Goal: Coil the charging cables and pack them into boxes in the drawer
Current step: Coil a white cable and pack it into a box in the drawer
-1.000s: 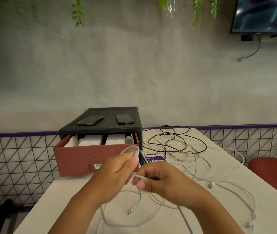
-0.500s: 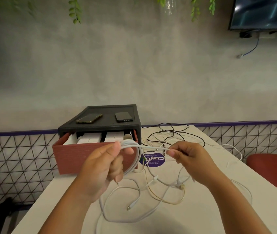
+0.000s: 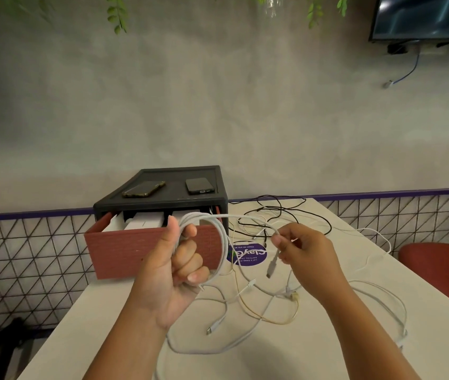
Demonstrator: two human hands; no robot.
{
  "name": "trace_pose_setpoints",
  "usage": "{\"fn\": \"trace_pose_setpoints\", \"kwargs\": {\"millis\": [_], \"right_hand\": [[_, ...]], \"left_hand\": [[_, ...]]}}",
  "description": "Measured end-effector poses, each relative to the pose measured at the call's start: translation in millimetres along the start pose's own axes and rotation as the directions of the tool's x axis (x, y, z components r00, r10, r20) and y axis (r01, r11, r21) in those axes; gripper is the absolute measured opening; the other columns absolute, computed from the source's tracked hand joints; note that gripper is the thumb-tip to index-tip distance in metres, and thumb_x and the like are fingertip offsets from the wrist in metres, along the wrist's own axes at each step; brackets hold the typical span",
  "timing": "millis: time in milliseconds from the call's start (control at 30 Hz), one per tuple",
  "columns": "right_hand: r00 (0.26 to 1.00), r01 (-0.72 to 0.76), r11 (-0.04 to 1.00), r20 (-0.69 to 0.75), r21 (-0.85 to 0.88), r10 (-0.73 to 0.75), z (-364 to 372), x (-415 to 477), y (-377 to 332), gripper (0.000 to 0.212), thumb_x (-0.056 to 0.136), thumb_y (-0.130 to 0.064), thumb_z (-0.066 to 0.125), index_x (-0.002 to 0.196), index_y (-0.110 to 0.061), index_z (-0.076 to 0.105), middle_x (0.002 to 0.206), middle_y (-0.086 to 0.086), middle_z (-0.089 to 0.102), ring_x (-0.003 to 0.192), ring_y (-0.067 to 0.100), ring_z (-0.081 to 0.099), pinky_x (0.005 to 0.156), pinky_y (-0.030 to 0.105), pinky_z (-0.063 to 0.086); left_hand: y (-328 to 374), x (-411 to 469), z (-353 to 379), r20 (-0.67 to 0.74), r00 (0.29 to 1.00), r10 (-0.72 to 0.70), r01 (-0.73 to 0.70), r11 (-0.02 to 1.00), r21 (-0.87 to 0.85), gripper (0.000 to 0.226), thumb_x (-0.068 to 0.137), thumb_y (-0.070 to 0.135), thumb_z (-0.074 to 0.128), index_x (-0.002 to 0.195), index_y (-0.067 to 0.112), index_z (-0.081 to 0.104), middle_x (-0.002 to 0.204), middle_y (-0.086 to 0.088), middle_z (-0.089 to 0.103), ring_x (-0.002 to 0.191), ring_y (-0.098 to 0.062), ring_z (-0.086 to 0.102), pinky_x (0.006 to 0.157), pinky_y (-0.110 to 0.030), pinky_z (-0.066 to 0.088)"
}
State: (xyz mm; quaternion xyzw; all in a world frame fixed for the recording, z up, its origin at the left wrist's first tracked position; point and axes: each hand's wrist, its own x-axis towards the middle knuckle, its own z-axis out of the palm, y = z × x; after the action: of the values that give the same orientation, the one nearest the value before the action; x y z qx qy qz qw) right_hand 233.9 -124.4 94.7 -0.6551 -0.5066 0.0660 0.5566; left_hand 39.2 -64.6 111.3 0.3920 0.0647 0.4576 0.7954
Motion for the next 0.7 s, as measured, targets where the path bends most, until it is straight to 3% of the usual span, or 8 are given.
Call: {"fn": "trace_pose_setpoints", "kwargs": {"millis": [67,133,233,400,567,700], "right_hand": [[0.995,-0.093,0.962,0.003,0.255,0.096,1.5,-5.1,-4.6,0.020,0.089,-0.013,0.060,0.070,-0.018,0.062,0.058,-0.001,0.059,0.057,0.011,0.056,0.057,0.021,0.051],[0.985,-0.162,0.853,0.028,0.496,0.171,7.3,-12.4,-8.1,0.018,0.089,-0.009,0.057,0.072,-0.013,0.061,0.055,0.000,0.058,0.054,0.010,0.056,0.055,0.018,0.051],[0.967,-0.223,0.686,0.070,0.692,0.244,18.4,-23.5,-11.4,0.017,0.091,-0.010,0.053,0.075,-0.010,0.059,0.055,0.001,0.057,0.051,0.010,0.054,0.053,0.017,0.049],[0.944,-0.262,0.535,0.097,0.803,0.317,21.5,-29.6,-10.3,0.018,0.093,-0.010,0.049,0.078,-0.008,0.059,0.055,-0.001,0.057,0.050,0.008,0.053,0.049,0.016,0.048],[0.928,-0.303,0.468,0.145,0.830,0.344,29.2,-35.7,-7.6,0.018,0.093,-0.008,0.048,0.079,-0.005,0.059,0.055,0.001,0.057,0.047,0.007,0.052,0.046,0.015,0.046],[0.917,-0.328,0.429,0.174,0.842,0.359,32.0,-38.3,-6.1,0.017,0.093,-0.006,0.047,0.082,-0.005,0.060,0.056,0.002,0.058,0.049,0.007,0.054,0.048,0.015,0.049]], "left_hand": [[-4.1,0.6,0.9,-0.017,1.000,-0.001,0.001,1.000,-0.018,0.047,0.035,0.043,0.093,0.060,0.016,0.064,0.047,0.008,0.010,0.037,-0.006,0.009,0.030,-0.014,0.030],[-10.4,0.2,3.8,-0.053,0.999,-0.003,0.001,0.999,-0.045,0.037,0.050,0.042,0.086,0.061,0.016,0.062,0.043,0.009,0.014,0.032,-0.004,0.013,0.031,-0.014,0.031],[-21.8,-0.4,6.4,-0.133,0.991,-0.025,0.014,0.997,-0.076,0.028,0.076,0.041,0.057,0.062,0.016,0.057,0.040,0.008,0.022,0.028,-0.002,0.022,0.034,-0.015,0.032],[-28.0,-2.2,-1.6,-0.136,0.989,-0.063,0.057,0.997,-0.054,0.031,0.083,0.035,0.047,0.061,0.015,0.055,0.053,0.004,0.036,0.041,-0.008,0.036,0.049,-0.022,0.045],[-33.4,-4.4,-4.9,-0.175,0.980,-0.096,0.094,0.995,-0.019,0.032,0.081,0.037,0.047,0.058,0.016,0.052,0.063,0.002,0.045,0.058,-0.012,0.041,0.067,-0.031,0.039],[-39.8,-5.9,-5.1,-0.171,0.978,-0.124,0.127,0.992,0.006,0.028,0.081,0.039,0.045,0.064,0.016,0.047,0.065,0.000,0.048,0.061,-0.013,0.043,0.066,-0.032,0.037]]}}
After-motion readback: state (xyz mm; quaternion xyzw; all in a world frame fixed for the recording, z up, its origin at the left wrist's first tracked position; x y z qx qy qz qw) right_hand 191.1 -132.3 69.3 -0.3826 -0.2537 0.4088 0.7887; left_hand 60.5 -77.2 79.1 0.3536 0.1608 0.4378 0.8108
